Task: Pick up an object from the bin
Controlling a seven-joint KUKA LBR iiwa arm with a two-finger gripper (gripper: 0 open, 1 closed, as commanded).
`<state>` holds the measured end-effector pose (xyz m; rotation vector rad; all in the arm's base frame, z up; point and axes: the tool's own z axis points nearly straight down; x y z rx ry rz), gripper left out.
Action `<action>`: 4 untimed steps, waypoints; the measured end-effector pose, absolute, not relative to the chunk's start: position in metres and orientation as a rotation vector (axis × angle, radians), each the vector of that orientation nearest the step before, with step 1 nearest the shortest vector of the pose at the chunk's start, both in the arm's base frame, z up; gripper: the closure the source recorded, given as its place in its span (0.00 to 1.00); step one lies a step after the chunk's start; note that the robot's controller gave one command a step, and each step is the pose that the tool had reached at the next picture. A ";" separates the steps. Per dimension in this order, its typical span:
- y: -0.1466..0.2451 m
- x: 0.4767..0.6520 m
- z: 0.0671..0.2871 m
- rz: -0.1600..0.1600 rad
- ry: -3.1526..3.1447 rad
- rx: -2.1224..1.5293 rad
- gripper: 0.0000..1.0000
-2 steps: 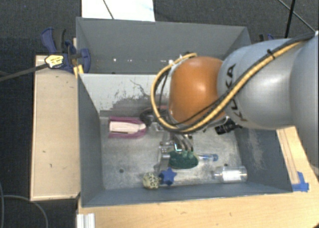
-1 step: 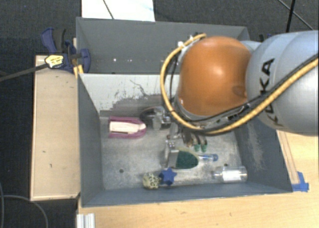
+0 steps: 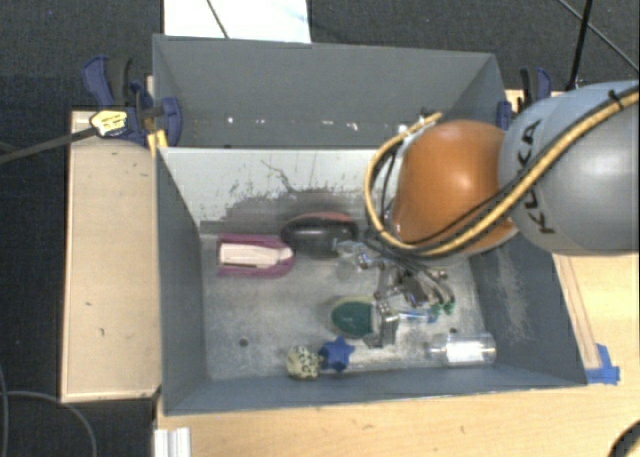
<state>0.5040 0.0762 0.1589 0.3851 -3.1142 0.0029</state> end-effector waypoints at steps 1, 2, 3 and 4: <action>0.062 0.503 0.067 -0.001 -3.082 0.590 0.00; 0.063 0.505 0.070 -0.002 -3.089 0.583 1.00; 0.063 0.505 0.070 -0.002 -3.090 0.577 0.00; 0.063 0.505 0.070 -0.003 -3.091 0.571 1.00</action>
Offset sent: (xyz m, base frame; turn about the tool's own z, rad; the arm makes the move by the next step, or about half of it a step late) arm 0.0005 -0.0138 -0.0889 -0.1342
